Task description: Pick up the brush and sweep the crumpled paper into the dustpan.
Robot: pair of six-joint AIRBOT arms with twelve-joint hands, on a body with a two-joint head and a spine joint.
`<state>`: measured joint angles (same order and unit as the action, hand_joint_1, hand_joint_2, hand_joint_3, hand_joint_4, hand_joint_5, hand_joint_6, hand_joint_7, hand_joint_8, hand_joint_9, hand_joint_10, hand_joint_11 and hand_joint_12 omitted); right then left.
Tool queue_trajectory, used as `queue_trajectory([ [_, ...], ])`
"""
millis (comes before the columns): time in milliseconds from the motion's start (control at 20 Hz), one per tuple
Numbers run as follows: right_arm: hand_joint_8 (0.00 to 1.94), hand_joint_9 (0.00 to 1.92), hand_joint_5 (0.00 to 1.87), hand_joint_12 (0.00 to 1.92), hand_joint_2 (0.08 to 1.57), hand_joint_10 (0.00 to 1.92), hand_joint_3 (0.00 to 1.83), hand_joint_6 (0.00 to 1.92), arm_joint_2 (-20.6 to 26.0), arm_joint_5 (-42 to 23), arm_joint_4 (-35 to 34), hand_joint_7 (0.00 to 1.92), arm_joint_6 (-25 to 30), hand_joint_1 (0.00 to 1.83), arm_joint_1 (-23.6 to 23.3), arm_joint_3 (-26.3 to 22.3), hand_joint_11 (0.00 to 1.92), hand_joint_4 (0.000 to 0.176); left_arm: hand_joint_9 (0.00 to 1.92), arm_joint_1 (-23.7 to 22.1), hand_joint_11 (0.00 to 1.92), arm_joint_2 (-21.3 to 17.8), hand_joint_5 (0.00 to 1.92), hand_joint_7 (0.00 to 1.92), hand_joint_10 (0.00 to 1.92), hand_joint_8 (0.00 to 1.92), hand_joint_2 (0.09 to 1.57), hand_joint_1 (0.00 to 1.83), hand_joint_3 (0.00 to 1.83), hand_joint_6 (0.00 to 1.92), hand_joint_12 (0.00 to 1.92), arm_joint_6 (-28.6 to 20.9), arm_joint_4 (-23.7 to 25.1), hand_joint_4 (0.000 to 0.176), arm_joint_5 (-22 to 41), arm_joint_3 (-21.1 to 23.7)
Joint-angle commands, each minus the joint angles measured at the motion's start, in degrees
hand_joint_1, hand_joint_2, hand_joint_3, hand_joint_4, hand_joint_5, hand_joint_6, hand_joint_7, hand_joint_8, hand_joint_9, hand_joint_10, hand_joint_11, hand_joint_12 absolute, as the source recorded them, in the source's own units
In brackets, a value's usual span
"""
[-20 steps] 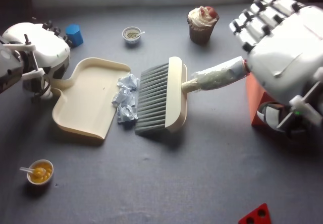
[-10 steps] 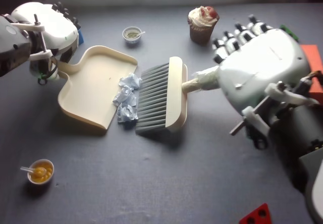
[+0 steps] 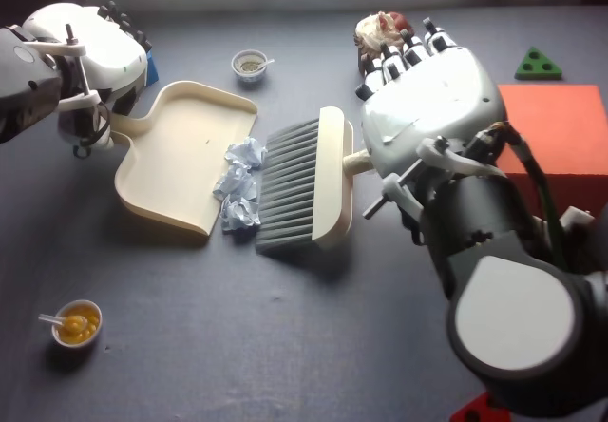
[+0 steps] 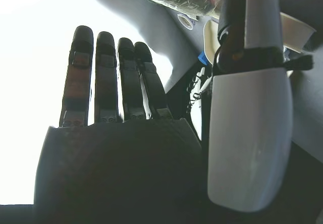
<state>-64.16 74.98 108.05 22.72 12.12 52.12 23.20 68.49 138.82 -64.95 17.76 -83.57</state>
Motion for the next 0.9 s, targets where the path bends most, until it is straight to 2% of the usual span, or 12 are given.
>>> queue_trajectory([
  [0,0.00,0.28,0.22,0.05,0.91,0.01,0.01,0.00,-0.31,3.21,6.74,0.22,-0.07,1.10,-0.69,0.51,0.31,0.000,0.30,-0.67,0.19,-0.25,1.02,0.41,0.00,0.00,1.10,1.10,0.00,0.92,0.30,0.19,1.70,0.000,4.25,-0.53],
  [250,0.01,0.30,0.24,0.05,0.92,0.01,0.01,0.01,-4.11,3.20,6.91,0.24,0.62,1.12,1.33,5.69,0.33,0.000,0.28,-1.23,0.17,-0.25,1.01,0.39,0.00,0.00,1.11,1.09,0.00,0.93,0.31,0.11,1.82,0.003,4.19,-0.54],
  [300,0.01,0.30,0.23,0.05,0.92,0.01,0.00,0.01,-4.73,3.18,6.92,0.24,1.01,1.13,1.80,6.68,0.32,0.000,0.27,-1.30,0.16,-0.26,0.99,0.38,0.00,0.00,1.11,1.07,0.00,0.96,0.31,0.11,1.85,0.044,4.07,-0.56],
  [350,0.01,0.30,0.23,0.05,0.93,0.01,0.01,0.01,-5.21,3.11,6.97,0.25,1.25,1.14,1.99,7.52,0.31,0.000,0.28,-1.35,0.17,-0.29,1.01,0.40,0.00,0.00,1.11,1.06,0.00,0.94,0.31,0.08,1.85,0.066,3.97,-0.56],
  [400,0.00,0.28,0.22,0.04,0.94,0.00,0.01,0.00,-5.63,2.90,7.03,0.23,1.79,1.11,2.00,8.42,0.30,0.000,0.30,-1.42,0.18,-0.36,1.01,0.41,0.01,0.00,1.11,1.06,0.00,0.93,0.32,0.08,1.96,0.071,3.73,-0.52],
  [450,0.00,0.27,0.21,0.04,0.94,0.00,0.01,0.00,-5.88,2.84,7.06,0.22,2.09,1.12,1.95,8.97,0.30,0.000,0.32,-1.45,0.20,-0.41,1.02,0.43,0.01,0.01,1.10,1.09,0.00,0.91,0.33,0.08,2.04,0.000,3.58,-0.47],
  [500,0.00,0.27,0.21,0.04,0.94,0.00,0.01,0.00,-6.14,2.75,7.30,0.22,2.48,1.13,1.80,9.47,0.30,0.000,0.31,-1.45,0.19,-0.52,1.02,0.43,0.01,0.00,1.10,1.10,0.00,0.91,0.33,0.08,2.08,0.000,3.50,-0.31],
  [650,0.01,0.29,0.23,0.04,0.93,0.00,0.00,0.01,-6.86,2.35,8.16,0.25,3.65,1.18,1.70,10.72,0.32,0.000,0.27,-1.41,0.11,-1.18,0.99,0.37,0.00,0.00,1.11,1.05,0.00,0.96,0.32,-0.16,2.08,0.077,3.70,0.65],
  [700,0.01,0.28,0.24,0.04,0.94,0.00,0.00,0.01,-6.95,2.31,8.16,0.25,3.71,1.19,1.69,10.88,0.32,0.000,0.26,-1.39,0.11,-1.23,0.99,0.38,0.00,0.00,1.11,1.07,0.00,0.97,0.33,-0.19,2.07,0.044,3.77,0.77],
  [750,0.01,0.29,0.24,0.04,0.94,0.00,0.00,0.01,-7.06,2.25,8.15,0.25,3.86,1.19,1.69,11.26,0.32,0.000,0.24,-1.31,0.09,-1.28,0.96,0.36,0.00,0.00,1.13,1.05,0.00,1.01,0.34,-0.39,2.07,0.067,3.78,0.89],
  [800,0.00,0.28,0.24,0.04,0.95,0.00,0.01,0.01,-7.16,2.17,8.01,0.25,3.95,1.19,1.69,11.65,0.32,0.000,0.23,-1.25,0.12,-1.33,0.98,0.36,0.00,0.00,1.12,1.07,0.00,0.98,0.36,-0.65,2.08,0.036,3.84,0.97],
  [850,0.00,0.28,0.24,0.03,0.96,0.00,0.01,0.00,-7.24,2.08,7.91,0.25,3.99,1.19,1.70,12.00,0.30,0.000,0.25,-1.25,0.13,-1.42,0.98,0.37,0.01,0.01,1.12,1.07,0.00,0.98,0.37,-0.66,2.10,0.032,3.84,1.05],
])
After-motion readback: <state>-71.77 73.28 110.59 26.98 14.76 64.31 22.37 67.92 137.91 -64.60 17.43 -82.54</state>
